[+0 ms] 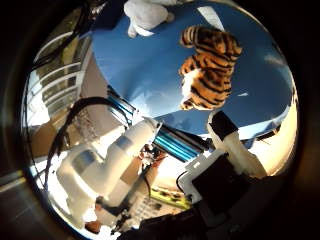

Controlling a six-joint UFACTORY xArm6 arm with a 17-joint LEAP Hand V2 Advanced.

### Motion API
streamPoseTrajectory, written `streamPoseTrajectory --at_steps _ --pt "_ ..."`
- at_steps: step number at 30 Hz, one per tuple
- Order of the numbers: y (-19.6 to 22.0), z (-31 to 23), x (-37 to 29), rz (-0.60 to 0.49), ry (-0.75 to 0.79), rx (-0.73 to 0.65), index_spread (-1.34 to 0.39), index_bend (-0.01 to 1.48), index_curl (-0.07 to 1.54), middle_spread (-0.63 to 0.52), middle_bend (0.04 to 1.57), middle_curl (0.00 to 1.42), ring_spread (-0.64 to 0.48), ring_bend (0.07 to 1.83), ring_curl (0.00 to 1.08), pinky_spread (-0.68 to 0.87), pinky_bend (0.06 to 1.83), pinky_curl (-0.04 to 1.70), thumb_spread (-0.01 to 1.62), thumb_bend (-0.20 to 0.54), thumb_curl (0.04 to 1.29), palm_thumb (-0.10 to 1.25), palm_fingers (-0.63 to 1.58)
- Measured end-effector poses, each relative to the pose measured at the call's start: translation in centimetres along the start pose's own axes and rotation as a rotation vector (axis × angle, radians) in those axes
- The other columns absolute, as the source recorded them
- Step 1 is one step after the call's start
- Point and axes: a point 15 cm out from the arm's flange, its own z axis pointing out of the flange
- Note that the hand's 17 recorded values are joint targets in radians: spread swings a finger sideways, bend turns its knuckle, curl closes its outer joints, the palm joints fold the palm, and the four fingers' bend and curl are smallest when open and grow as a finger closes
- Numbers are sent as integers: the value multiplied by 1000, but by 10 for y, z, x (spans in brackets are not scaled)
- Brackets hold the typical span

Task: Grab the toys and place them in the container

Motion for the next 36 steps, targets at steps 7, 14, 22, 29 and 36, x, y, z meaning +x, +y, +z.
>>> streamPoseTrajectory --at_steps 7,14,22,29,36 --pt "-21 30 -2 -32 -33 -37 -408 178 289 25 153 277 254 301 320 451 522 363 994 -26 489 897 11" --pt "-55 36 -5 -55 27 33 -385 142 291 -103 341 345 142 610 390 409 585 346 961 -19 528 971 643" --pt "-71 39 -18 -97 56 54 -585 243 252 -228 845 623 12 1215 688 351 655 478 925 -24 580 1011 804" --pt "-72 33 -19 -105 71 58 -802 459 322 -272 1085 828 -55 1311 782 337 1070 728 927 -7 631 1035 975" --pt "-71 16 -22 -73 63 106 -962 608 441 -271 1181 959 -95 1386 837 282 1304 915 999 -5 716 1061 938"
